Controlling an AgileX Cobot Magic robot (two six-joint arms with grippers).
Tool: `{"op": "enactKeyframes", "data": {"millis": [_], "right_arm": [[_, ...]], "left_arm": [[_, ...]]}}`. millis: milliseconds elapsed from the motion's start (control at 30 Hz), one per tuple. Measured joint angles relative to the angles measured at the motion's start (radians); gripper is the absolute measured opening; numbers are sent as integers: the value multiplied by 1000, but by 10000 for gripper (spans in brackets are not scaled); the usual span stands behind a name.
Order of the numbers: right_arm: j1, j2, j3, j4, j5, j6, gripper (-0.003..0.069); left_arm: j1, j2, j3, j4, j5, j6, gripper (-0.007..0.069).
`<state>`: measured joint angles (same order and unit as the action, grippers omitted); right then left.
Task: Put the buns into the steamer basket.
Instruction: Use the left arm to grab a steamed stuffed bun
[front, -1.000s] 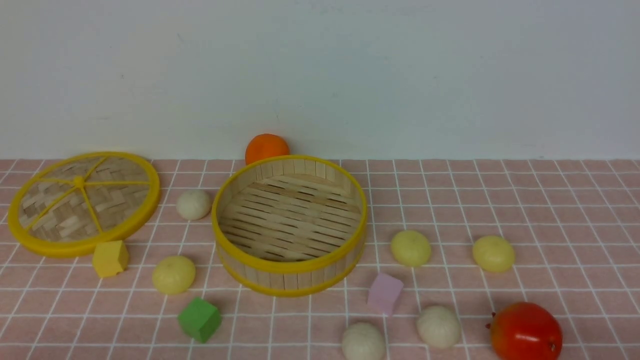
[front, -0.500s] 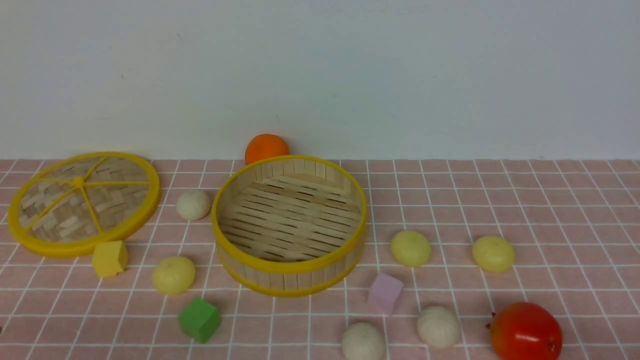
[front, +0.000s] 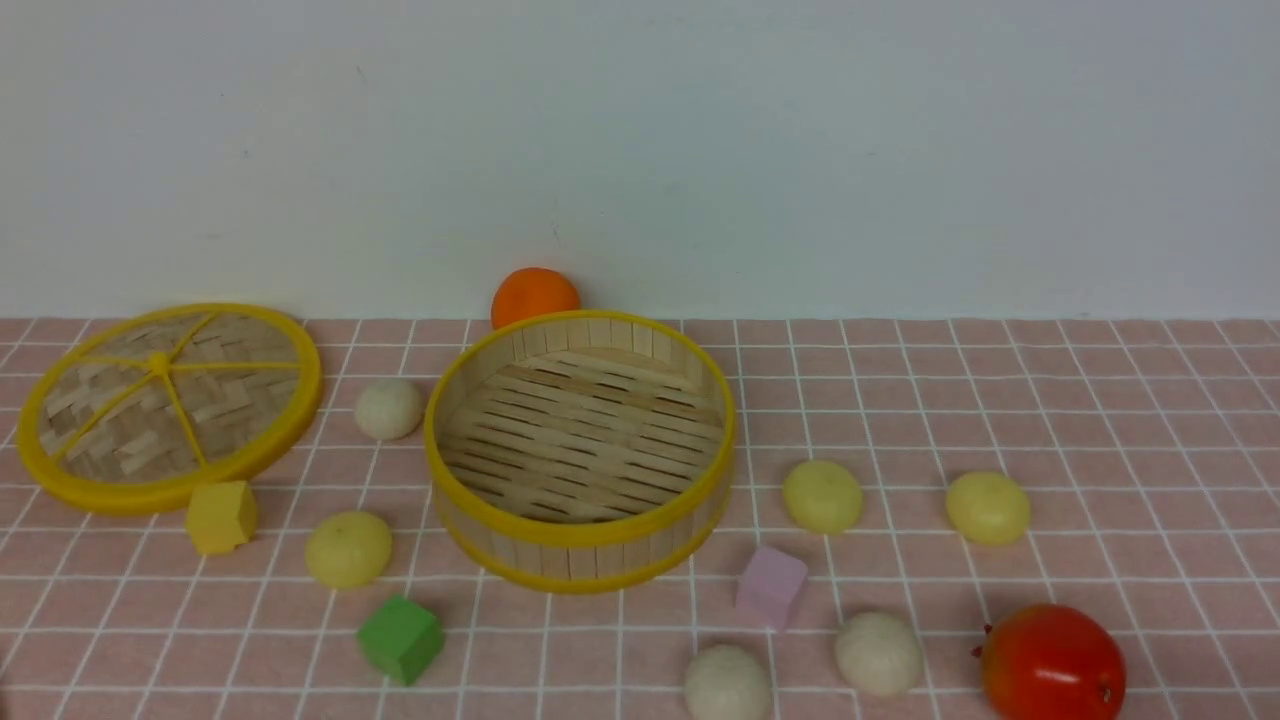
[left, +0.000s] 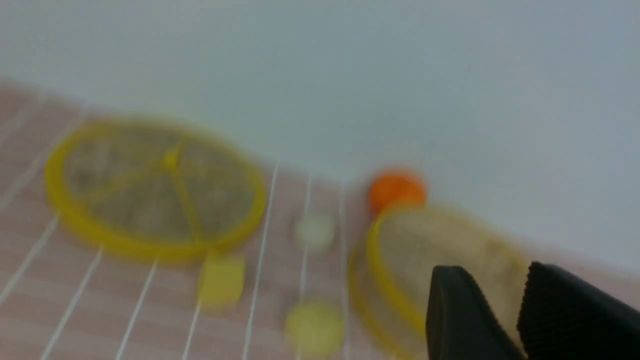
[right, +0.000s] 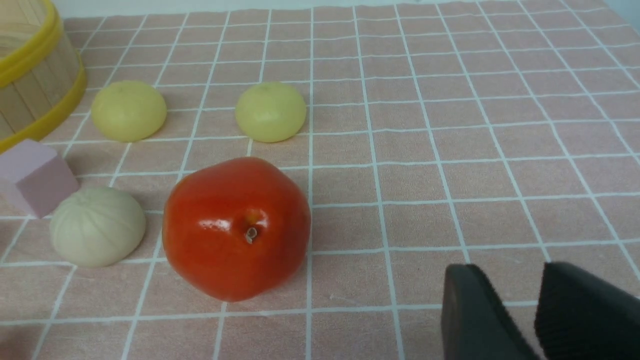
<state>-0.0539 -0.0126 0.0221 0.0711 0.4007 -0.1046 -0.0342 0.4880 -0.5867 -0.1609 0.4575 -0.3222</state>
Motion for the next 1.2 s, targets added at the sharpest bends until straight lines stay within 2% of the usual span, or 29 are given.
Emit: {"op": "enactKeyframes", "data": {"millis": [67, 200, 367, 467, 567, 733, 833, 1000, 1200], "right_arm": [[0, 0, 0, 0, 0, 0, 242], [0, 0, 0, 0, 0, 0, 242], [0, 0, 0, 0, 0, 0, 242], [0, 0, 0, 0, 0, 0, 242], [0, 0, 0, 0, 0, 0, 242], [0, 0, 0, 1, 0, 0, 242], [0, 0, 0, 1, 0, 0, 242], [0, 0, 0, 1, 0, 0, 242], [0, 0, 0, 1, 0, 0, 242]], "left_arm": [[0, 113, -25, 16, 58, 14, 241], [0, 288, -29, 15, 30, 14, 241], [0, 534, -49, -78, -12, 12, 241], [0, 641, -94, -108, 24, 19, 241], [0, 798, -219, -118, 113, 86, 241], [-53, 1040, -434, -81, 250, 161, 241], [-97, 1144, -535, -15, 320, 133, 241], [-161, 1287, -682, 133, 379, -30, 241], [-166, 1364, -725, 151, 378, -64, 241]]}}
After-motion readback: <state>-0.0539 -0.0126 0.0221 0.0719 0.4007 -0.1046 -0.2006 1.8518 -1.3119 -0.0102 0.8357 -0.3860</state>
